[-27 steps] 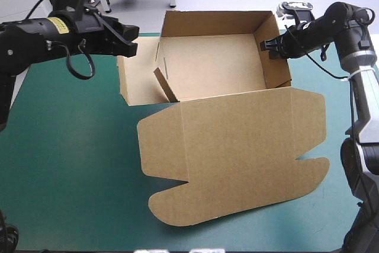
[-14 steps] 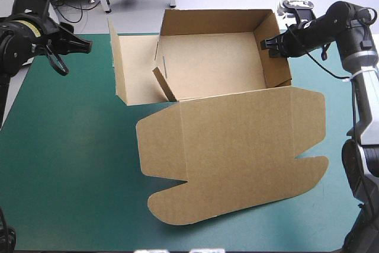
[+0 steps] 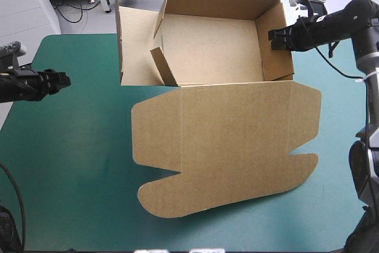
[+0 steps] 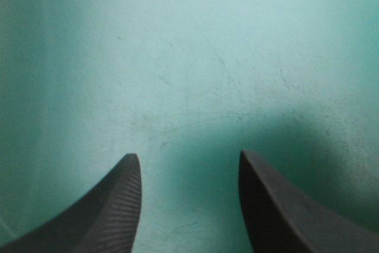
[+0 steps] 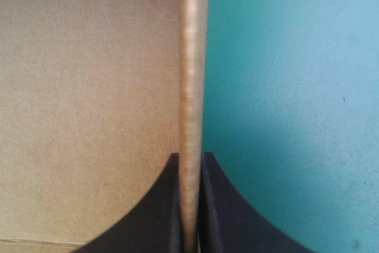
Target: Fold the box
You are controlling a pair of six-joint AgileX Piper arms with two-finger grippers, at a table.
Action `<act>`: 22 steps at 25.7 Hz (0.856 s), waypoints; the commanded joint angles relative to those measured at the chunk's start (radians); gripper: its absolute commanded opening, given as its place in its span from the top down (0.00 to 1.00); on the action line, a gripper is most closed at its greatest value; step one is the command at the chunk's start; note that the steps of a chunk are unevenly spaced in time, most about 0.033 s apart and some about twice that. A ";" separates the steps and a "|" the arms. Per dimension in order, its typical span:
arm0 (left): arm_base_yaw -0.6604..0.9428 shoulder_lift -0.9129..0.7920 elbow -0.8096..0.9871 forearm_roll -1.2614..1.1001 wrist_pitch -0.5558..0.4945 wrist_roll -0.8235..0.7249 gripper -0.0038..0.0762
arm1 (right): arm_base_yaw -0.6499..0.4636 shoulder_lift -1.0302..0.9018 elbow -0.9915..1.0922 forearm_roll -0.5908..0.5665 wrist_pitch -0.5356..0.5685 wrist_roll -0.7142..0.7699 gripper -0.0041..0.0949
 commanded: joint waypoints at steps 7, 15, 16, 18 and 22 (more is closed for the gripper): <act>0.004 0.036 0.258 -0.729 0.031 0.373 0.50 | 0.007 -0.064 -0.032 0.101 0.000 -0.016 0.98; -0.195 0.089 0.258 -0.840 -0.036 0.444 0.50 | 0.009 -0.064 -0.032 0.101 0.000 -0.019 0.98; -0.219 0.089 0.254 -0.858 -0.049 0.451 0.50 | 0.009 -0.064 -0.032 0.101 0.000 -0.019 0.98; -0.253 0.089 0.253 -0.925 -0.059 0.485 0.50 | 0.009 -0.064 -0.032 0.101 0.000 -0.019 0.98; -0.281 0.089 0.253 -1.012 -0.042 0.510 0.50 | 0.009 -0.064 -0.032 0.083 0.000 -0.019 0.98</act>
